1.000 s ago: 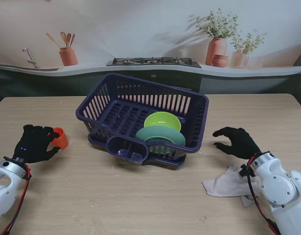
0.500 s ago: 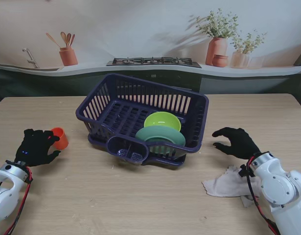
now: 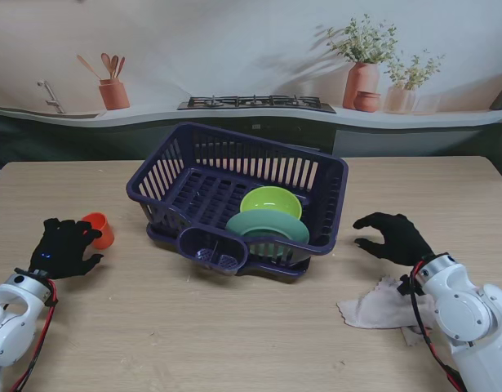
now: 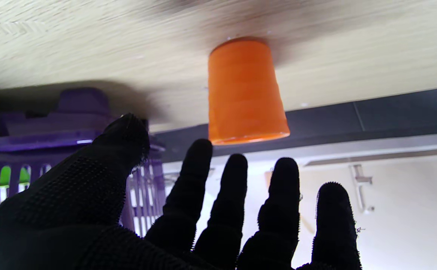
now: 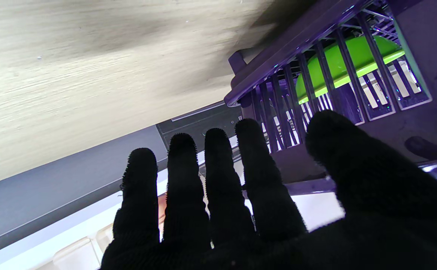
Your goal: Clear dishes and wipe the table
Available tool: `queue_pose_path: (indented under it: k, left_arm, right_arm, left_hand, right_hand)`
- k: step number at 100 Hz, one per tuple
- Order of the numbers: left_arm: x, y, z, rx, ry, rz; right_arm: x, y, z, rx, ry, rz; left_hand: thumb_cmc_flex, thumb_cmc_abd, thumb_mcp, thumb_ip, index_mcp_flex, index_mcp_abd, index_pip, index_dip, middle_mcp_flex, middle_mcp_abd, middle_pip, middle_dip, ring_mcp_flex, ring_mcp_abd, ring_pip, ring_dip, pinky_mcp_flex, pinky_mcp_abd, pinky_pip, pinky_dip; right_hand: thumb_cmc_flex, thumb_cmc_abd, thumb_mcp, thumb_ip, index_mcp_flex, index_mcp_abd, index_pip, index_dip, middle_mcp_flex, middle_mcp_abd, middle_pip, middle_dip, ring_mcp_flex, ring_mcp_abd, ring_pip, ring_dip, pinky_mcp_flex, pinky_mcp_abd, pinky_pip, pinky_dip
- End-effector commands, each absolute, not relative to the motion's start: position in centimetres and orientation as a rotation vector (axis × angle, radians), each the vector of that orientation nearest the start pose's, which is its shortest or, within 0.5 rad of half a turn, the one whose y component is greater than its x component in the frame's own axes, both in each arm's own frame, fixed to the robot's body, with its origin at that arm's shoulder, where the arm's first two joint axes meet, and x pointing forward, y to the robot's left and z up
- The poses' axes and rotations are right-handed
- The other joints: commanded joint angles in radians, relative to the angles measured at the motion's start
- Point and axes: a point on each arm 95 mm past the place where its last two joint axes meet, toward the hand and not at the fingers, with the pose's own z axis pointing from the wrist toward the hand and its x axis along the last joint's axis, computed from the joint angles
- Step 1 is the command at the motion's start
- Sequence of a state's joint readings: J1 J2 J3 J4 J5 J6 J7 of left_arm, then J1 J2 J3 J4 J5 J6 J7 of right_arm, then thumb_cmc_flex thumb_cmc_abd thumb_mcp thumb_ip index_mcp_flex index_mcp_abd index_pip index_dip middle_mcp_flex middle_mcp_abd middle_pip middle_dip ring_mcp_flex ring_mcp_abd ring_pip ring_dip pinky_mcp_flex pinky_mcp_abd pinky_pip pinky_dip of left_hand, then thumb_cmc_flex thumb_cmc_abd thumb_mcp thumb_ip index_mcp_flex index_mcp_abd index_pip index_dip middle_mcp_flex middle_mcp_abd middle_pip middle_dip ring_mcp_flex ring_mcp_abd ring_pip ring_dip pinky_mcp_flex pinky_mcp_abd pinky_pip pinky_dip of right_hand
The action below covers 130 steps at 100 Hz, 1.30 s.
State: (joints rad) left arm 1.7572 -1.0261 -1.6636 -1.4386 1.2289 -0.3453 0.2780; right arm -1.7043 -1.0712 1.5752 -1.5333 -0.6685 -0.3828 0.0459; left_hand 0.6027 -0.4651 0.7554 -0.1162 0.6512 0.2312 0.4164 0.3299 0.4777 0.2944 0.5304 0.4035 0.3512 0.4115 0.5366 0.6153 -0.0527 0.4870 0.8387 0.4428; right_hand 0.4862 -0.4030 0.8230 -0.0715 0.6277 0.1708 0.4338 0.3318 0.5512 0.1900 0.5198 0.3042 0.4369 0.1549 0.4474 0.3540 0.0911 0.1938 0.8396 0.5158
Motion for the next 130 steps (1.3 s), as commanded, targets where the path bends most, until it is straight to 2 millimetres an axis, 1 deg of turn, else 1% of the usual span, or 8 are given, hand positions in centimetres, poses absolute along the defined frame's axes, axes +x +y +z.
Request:
queue_pose_path:
  k: [1,24,45,59,95,114,119,130]
  left_arm:
    - [36.2,18.3,-33.8,-1.005,1.457,-1.273]
    - [36.5,18.2,-33.7,-0.991,1.441,-1.313]
    - [37.0,18.5,-33.5,-0.980,1.438,-1.317]
    - [37.3,18.6,-33.7,-0.985,1.451,-1.291]
    - [38.0,18.6,-34.6,-1.019,1.465,-1.250]
    - [38.0,18.5,-34.8,-1.030,1.466,-1.236]
    - [38.0,18.5,-34.9,-1.034,1.463,-1.238]
    - [38.0,18.5,-35.0,-1.016,1.451,-1.260]
  right_arm:
    - [37.9,-11.8,-32.5,1.446,1.347,1.710]
    - [37.9,-11.8,-32.6,1.448,1.345,1.709]
    - [37.8,-11.7,-32.6,1.451,1.344,1.710]
    - [37.9,-11.7,-32.6,1.451,1.345,1.710]
    - [37.9,-11.6,-32.6,1.455,1.348,1.709]
    - [37.9,-11.5,-32.6,1.456,1.348,1.709]
    - [37.9,-11.5,-32.6,1.456,1.348,1.709]
    - [37.9,-11.5,-32.6,1.457,1.347,1.709]
  left_hand:
    - [-0.026,-0.013,0.039,0.006,-0.005,0.014,-0.010,-0.007,-0.025,0.009,-0.011,-0.017,-0.015,-0.006,-0.011,-0.010,-0.017,0.017,-0.041,-0.024]
    - [-0.025,-0.014,0.039,0.006,-0.018,0.011,0.002,-0.003,-0.031,0.006,-0.006,-0.015,-0.016,-0.007,-0.006,-0.007,-0.014,0.010,-0.038,-0.018]
    - [-0.023,-0.018,0.043,0.007,-0.052,0.020,-0.011,-0.013,-0.062,0.003,-0.014,-0.018,-0.040,-0.021,-0.022,-0.015,-0.017,0.001,-0.039,-0.012]
    - [-0.025,-0.021,0.044,0.006,-0.049,0.029,-0.039,-0.038,-0.074,0.006,-0.021,-0.023,-0.048,-0.026,-0.036,-0.026,-0.021,-0.004,-0.049,-0.011]
    - [-0.026,-0.027,0.056,0.006,-0.046,0.030,-0.056,-0.054,-0.081,0.001,-0.023,-0.026,-0.053,-0.036,-0.049,-0.035,-0.025,-0.015,-0.068,-0.012]
    - [-0.019,-0.021,0.056,0.006,-0.034,0.033,-0.050,-0.053,-0.070,0.015,-0.017,-0.023,-0.040,-0.026,-0.038,-0.031,-0.017,-0.009,-0.064,-0.007]
    - [-0.014,-0.019,0.056,0.007,-0.031,0.034,-0.047,-0.051,-0.063,0.015,-0.011,-0.021,-0.032,-0.016,-0.025,-0.024,-0.012,-0.006,-0.057,-0.003]
    - [-0.006,-0.016,0.051,0.008,-0.036,0.034,-0.043,-0.049,-0.072,0.016,-0.007,-0.018,-0.039,-0.022,-0.016,-0.019,-0.009,-0.008,-0.042,0.003]
  right_hand:
    - [-0.035,0.010,-0.007,0.019,0.001,0.000,0.006,-0.003,-0.019,-0.017,0.002,0.011,-0.022,-0.022,-0.015,-0.006,-0.014,-0.033,-0.020,0.018]
    - [-0.034,0.010,-0.007,0.019,0.001,-0.001,0.006,-0.003,-0.019,-0.018,0.002,0.011,-0.022,-0.023,-0.014,-0.006,-0.014,-0.031,-0.020,0.018]
    - [-0.035,0.010,-0.007,0.020,0.001,-0.002,0.007,-0.003,-0.019,-0.018,0.002,0.011,-0.022,-0.023,-0.015,-0.006,-0.014,-0.034,-0.020,0.018]
    - [-0.036,0.009,-0.007,0.020,0.000,-0.001,0.007,-0.003,-0.017,-0.018,0.002,0.011,-0.021,-0.023,-0.015,-0.006,-0.013,-0.033,-0.020,0.019]
    - [-0.036,0.009,-0.005,0.020,0.000,-0.002,0.008,-0.003,-0.018,-0.020,0.002,0.011,-0.022,-0.024,-0.015,-0.006,-0.014,-0.033,-0.021,0.019]
    - [-0.037,0.009,-0.005,0.020,0.000,-0.002,0.008,-0.003,-0.018,-0.020,0.002,0.011,-0.022,-0.024,-0.015,-0.006,-0.014,-0.034,-0.022,0.019]
    - [-0.038,0.009,-0.005,0.019,0.000,-0.002,0.008,-0.003,-0.018,-0.020,0.002,0.011,-0.022,-0.024,-0.015,-0.006,-0.015,-0.034,-0.022,0.019]
    - [-0.038,0.008,-0.005,0.019,0.000,-0.002,0.008,-0.003,-0.019,-0.020,0.001,0.010,-0.023,-0.024,-0.016,-0.006,-0.015,-0.034,-0.022,0.019]
